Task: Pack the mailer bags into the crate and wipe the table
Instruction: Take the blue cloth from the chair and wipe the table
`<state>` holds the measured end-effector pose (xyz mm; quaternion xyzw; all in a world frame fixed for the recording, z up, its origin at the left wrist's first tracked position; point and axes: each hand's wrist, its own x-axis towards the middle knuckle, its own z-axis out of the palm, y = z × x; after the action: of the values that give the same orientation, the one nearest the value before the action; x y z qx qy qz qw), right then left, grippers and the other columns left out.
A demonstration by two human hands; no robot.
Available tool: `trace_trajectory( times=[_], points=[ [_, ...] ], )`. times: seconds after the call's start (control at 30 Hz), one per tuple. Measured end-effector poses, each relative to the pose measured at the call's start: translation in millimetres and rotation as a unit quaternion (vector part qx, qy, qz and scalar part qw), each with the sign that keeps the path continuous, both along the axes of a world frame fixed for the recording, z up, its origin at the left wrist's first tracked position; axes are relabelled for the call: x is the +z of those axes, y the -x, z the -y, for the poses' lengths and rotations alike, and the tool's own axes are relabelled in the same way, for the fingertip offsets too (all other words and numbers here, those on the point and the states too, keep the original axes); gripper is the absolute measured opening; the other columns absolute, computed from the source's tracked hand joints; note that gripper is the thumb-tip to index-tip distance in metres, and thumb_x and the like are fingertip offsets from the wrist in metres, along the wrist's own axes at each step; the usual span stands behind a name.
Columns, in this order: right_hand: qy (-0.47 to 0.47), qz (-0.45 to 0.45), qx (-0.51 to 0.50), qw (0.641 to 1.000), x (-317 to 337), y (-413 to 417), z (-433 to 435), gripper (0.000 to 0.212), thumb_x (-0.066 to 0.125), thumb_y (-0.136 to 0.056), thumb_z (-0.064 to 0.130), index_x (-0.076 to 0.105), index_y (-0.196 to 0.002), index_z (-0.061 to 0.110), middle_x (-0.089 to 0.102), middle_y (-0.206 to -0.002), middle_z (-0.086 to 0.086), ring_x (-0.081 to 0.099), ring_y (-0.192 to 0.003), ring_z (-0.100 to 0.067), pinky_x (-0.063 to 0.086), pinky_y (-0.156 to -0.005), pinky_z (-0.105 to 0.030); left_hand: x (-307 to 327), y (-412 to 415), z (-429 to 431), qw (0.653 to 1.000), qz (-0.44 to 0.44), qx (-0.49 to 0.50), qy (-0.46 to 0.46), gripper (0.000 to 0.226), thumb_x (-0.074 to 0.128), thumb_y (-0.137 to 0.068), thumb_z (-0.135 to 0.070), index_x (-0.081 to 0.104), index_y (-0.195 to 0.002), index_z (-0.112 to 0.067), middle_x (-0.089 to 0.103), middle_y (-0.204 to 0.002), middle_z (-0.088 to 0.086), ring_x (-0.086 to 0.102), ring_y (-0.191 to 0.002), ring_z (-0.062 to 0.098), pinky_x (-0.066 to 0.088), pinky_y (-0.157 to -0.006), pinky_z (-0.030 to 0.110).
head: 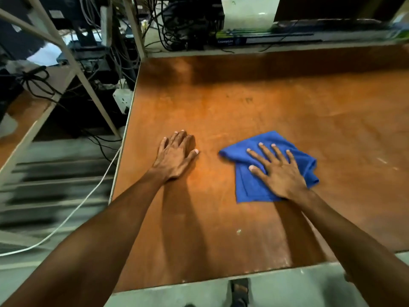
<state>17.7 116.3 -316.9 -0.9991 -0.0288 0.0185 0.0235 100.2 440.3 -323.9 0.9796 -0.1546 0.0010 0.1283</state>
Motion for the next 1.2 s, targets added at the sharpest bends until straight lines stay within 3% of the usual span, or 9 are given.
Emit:
trace_trajectory(
  times=[0.07, 0.17, 0.23, 0.4, 0.57, 0.73, 0.93, 1.1, 1.2],
  points=[
    [-0.013, -0.018, -0.068, 0.997, -1.3, -41.2, 7.1, 0.067, 0.007, -0.084, 0.08, 0.0, -0.147, 0.058, 0.004, -0.164, 0.012, 0.004, -0.152, -0.024, 0.002, -0.118, -0.057, 1.2, -17.3, 16.8, 1.0, -0.001, 0.011, 0.008, 0.066, 0.03, -0.099, -0.06, 0.027, -0.153, -0.023, 0.017, -0.163, 0.003, 0.009, -0.151, 0.021, 0.007, -0.121, 0.048],
    [0.004, -0.015, 0.101, 0.995, -8.5, -67.2, -10.2, 0.065, 0.004, -0.084, 0.078, -0.004, -0.146, 0.06, 0.002, -0.164, 0.015, 0.0, -0.152, -0.024, 0.001, -0.119, -0.058, -3.7, -52.6, 38.5, 0.999, 0.034, 0.013, -0.001, 0.074, 0.019, -0.092, -0.067, 0.032, -0.151, -0.023, 0.025, -0.161, 0.003, 0.017, -0.15, 0.021, 0.009, -0.12, 0.047],
    [0.003, -0.01, 0.134, 0.991, -9.9, -104.1, 8.2, 0.065, 0.001, -0.083, 0.078, -0.002, -0.146, 0.061, 0.004, -0.164, 0.015, 0.002, -0.151, -0.023, 0.003, -0.119, -0.056, -7.9, -80.6, 45.9, 0.999, 0.043, 0.015, -0.004, 0.076, 0.017, -0.09, -0.067, 0.033, -0.15, -0.023, 0.028, -0.16, 0.003, 0.02, -0.149, 0.02, 0.01, -0.12, 0.046],
    [-0.033, -0.02, -0.075, 0.996, -5.9, -234.4, 62.4, 0.065, 0.011, -0.09, 0.075, 0.006, -0.15, 0.053, 0.002, -0.165, 0.009, 0.001, -0.151, -0.027, 0.0, -0.118, -0.06, -17.4, -124.2, 58.9, 0.996, 0.05, 0.069, 0.002, 0.067, 0.022, -0.096, -0.063, 0.025, -0.154, -0.028, 0.017, -0.163, -0.003, 0.011, -0.151, 0.016, 0.011, -0.12, 0.043],
    [0.001, 0.012, 0.174, 0.985, -10.3, -258.0, 30.8, 0.062, 0.012, -0.09, 0.074, 0.004, -0.149, 0.055, 0.005, -0.164, 0.012, 0.004, -0.151, -0.023, 0.003, -0.119, -0.057, -21.4, -125.3, 61.2, 0.995, 0.055, 0.088, 0.005, 0.074, 0.018, -0.091, -0.069, 0.023, -0.155, -0.032, 0.015, -0.164, -0.009, 0.009, -0.151, 0.011, 0.009, -0.121, 0.037],
    [-0.029, -0.016, -0.038, 0.999, -3.9, -342.4, 59.1, 0.062, 0.013, -0.092, 0.072, 0.006, -0.15, 0.053, 0.003, -0.165, 0.01, 0.002, -0.151, -0.026, 0.002, -0.117, -0.061, -17.3, -124.3, 61.9, 0.995, 0.053, 0.078, -0.015, 0.066, 0.022, -0.098, -0.065, 0.018, -0.155, -0.033, 0.012, -0.164, -0.009, 0.005, -0.151, 0.011, 0.006, -0.122, 0.039],
    [-0.023, -0.015, 0.211, 0.977, -4.3, -323.7, 31.5, 0.058, 0.009, -0.092, 0.072, 0.001, -0.148, 0.058, -0.001, -0.162, 0.02, -0.002, -0.151, -0.013, -0.001, -0.12, -0.052, -10.4, -184.4, 64.4, 0.997, 0.019, 0.068, 0.001, 0.076, 0.017, -0.09, -0.073, 0.02, -0.154, -0.032, 0.014, -0.164, -0.008, 0.006, -0.151, 0.011, 0.002, -0.122, 0.043],
    [-0.019, -0.005, 0.013, 1.0, -6.4, -408.2, 68.6, 0.058, 0.011, -0.094, 0.068, 0.004, -0.15, 0.053, 0.007, -0.164, 0.014, 0.006, -0.151, -0.02, 0.005, -0.118, -0.058, -3.8, -269.9, 76.8, 0.998, 0.02, 0.063, -0.019, 0.066, 0.025, -0.098, -0.063, 0.023, -0.154, -0.027, 0.019, -0.163, -0.003, 0.012, -0.15, 0.015, 0.003, -0.122, 0.046],
    [-0.015, -0.01, 0.054, 0.998, -11.3, -424.5, 49.6, 0.056, 0.014, -0.096, 0.066, 0.002, -0.149, 0.055, 0.001, -0.163, 0.017, 0.0, -0.151, -0.018, -0.001, -0.119, -0.054, -3.7, -310.6, 80.9, 0.997, 0.025, 0.063, -0.021, 0.064, 0.027, -0.098, -0.062, 0.026, -0.152, -0.028, 0.023, -0.161, -0.003, 0.016, -0.149, 0.016, 0.005, -0.121, 0.048]
  ],
)
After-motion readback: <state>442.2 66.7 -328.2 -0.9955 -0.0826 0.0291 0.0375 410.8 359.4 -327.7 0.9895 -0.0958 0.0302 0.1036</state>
